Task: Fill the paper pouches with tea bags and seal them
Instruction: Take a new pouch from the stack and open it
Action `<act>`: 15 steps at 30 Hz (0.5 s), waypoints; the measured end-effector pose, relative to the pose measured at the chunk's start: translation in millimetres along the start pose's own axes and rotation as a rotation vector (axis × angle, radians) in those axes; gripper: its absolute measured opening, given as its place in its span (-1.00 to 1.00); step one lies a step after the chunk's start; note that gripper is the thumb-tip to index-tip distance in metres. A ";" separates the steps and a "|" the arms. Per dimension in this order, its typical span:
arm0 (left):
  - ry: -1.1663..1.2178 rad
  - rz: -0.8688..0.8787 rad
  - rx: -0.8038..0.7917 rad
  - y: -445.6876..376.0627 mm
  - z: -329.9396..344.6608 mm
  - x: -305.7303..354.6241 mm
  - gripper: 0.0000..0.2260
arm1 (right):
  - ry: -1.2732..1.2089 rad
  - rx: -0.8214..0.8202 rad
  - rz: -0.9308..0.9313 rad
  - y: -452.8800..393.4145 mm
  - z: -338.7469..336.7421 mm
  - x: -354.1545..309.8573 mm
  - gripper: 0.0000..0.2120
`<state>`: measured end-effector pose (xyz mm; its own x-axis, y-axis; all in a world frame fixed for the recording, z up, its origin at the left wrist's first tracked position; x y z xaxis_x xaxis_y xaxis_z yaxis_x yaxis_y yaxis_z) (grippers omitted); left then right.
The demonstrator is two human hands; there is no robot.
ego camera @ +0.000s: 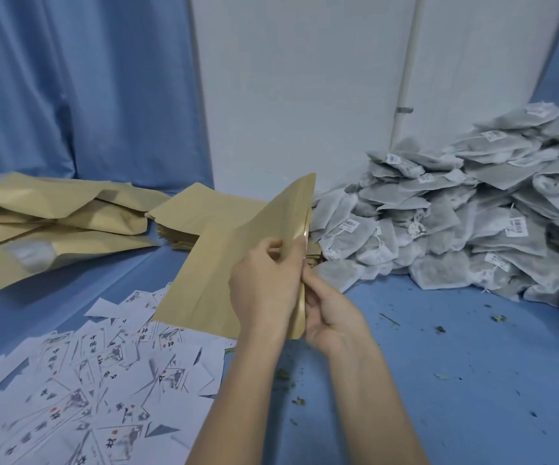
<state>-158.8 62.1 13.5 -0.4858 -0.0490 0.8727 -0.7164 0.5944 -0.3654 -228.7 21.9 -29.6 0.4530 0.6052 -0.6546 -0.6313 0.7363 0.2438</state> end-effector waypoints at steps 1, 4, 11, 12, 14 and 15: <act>0.001 0.013 0.018 -0.7 -1.3 0.6 -0.71 | 0.009 -0.012 0.022 -0.6 0.2 0.7 -0.86; 0.003 0.060 0.054 -2.3 -3.9 2.2 -0.74 | -0.013 -0.088 0.107 -0.1 0.7 1.1 -0.76; -0.176 0.179 0.008 -0.5 4.1 3.2 -0.65 | 0.605 0.289 -0.509 10.1 -2.8 -13.6 -0.84; -0.201 0.182 -0.007 -0.6 5.6 4.1 -0.64 | 0.795 0.354 -0.653 13.7 -1.1 -18.0 -0.86; -0.230 0.188 -0.046 -1.2 6.9 5.9 -0.60 | 0.983 0.307 -0.770 17.8 1.9 -20.1 -0.86; -0.258 0.202 -0.069 -1.9 7.2 6.6 -0.57 | 0.998 0.245 -0.782 19.5 3.0 -21.0 -0.82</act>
<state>-164.2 54.9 17.7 -0.7319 -0.1210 0.6706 -0.5612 0.6652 -0.4924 -248.6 24.5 -9.0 -0.0829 -0.4176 -0.9048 -0.2343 0.8907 -0.3896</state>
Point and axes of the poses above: each hand's wrist, its own y-axis away from the middle knuckle, its own z-axis out of the palm, x = y × z, the point moved 3 cm from there along -y, towards the middle knuckle, and after that the axes turned 4 degrees about z, right-handed, at the moved point
